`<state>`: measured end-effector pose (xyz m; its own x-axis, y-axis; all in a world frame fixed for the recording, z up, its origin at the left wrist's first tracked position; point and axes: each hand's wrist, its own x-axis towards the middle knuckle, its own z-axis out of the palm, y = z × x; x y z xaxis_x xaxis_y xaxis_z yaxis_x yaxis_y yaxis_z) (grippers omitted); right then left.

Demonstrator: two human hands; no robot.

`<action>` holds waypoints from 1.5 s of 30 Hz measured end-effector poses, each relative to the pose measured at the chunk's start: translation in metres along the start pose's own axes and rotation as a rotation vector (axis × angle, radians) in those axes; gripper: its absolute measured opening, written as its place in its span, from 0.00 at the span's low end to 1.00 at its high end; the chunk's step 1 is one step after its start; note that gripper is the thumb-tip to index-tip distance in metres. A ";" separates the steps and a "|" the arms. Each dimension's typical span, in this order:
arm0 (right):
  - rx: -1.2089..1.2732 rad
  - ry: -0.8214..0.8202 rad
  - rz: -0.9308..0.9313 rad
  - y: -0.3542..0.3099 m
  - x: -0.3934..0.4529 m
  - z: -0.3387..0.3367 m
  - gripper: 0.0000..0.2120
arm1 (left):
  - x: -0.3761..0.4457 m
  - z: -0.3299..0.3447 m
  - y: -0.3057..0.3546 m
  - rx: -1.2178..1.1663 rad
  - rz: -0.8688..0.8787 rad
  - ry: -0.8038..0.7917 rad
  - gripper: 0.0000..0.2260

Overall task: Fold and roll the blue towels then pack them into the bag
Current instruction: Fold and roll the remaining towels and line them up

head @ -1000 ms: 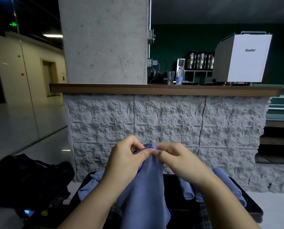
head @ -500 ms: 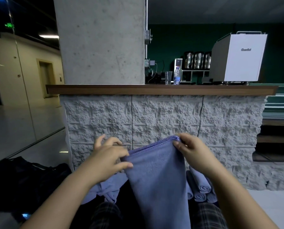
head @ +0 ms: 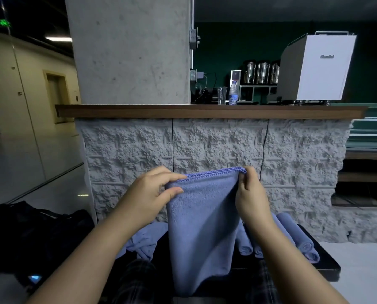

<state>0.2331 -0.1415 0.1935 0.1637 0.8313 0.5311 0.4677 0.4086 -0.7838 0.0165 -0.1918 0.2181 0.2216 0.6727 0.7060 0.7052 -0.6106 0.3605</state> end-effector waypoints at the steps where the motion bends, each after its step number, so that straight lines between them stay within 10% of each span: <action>1: -0.022 0.019 0.000 -0.001 -0.002 0.000 0.07 | 0.000 0.001 0.001 -0.024 -0.014 0.018 0.13; 17: -0.251 -0.003 -0.175 0.030 -0.009 0.007 0.09 | -0.009 0.020 -0.012 -0.007 -0.391 -0.099 0.15; 35: -0.326 -0.360 0.160 0.166 0.003 0.063 0.17 | -0.032 0.139 -0.128 -0.410 -0.826 -0.092 0.07; 45: -0.013 -0.296 0.475 0.216 0.046 0.122 0.13 | -0.008 0.201 -0.180 -0.610 -1.089 0.018 0.07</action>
<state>0.2360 0.0308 0.0089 0.1087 0.9941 0.0056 0.4126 -0.0399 -0.9100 0.0234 -0.0036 0.0247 -0.2934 0.9471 -0.1305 0.0880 0.1627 0.9828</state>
